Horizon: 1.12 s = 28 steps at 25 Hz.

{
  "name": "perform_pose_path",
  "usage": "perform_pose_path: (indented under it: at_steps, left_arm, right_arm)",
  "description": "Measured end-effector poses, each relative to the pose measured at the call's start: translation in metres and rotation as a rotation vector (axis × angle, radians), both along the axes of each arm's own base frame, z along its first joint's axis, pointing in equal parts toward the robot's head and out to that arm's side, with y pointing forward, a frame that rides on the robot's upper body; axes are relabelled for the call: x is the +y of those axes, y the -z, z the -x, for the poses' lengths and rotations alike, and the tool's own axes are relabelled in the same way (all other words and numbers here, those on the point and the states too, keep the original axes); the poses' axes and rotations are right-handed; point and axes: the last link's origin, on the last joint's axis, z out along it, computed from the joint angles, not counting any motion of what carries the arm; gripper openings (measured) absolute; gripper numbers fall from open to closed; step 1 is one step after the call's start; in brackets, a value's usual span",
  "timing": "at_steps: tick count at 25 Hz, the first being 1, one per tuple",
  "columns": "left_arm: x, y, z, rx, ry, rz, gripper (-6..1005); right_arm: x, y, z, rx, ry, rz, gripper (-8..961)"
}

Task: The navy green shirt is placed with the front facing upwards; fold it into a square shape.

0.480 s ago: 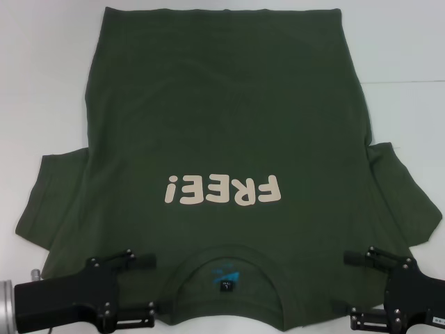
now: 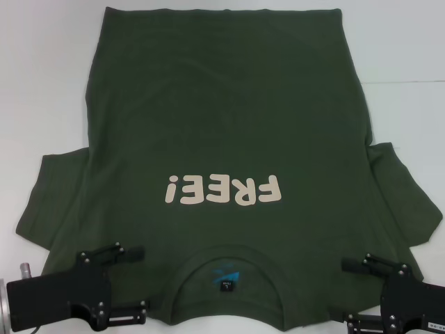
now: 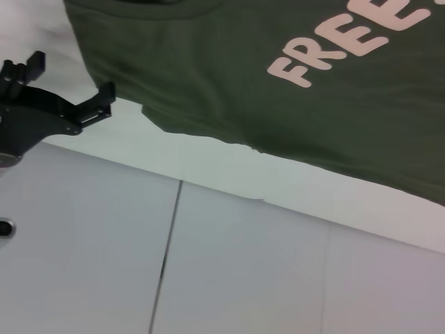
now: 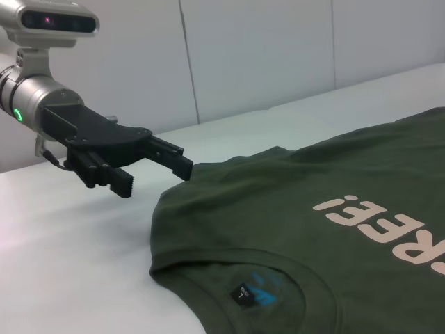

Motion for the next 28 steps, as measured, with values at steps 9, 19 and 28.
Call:
perform_pose_path:
  at_steps: [9,19,28]
  left_arm:
    - [0.0,-0.004,0.002,-0.029,-0.027,-0.044,891]
    - [0.004,-0.018,0.011,-0.121,-0.228,-0.041,891]
    - [0.024,-0.072,0.028,-0.261,-0.634,0.056,890]
  right_arm:
    - [0.002,0.0,0.001,0.007,0.0,-0.007,914]
    - [0.003,0.0,0.001,0.011,0.005,-0.007,914]
    - [0.001,0.0,0.001,0.013,0.014,-0.004,914]
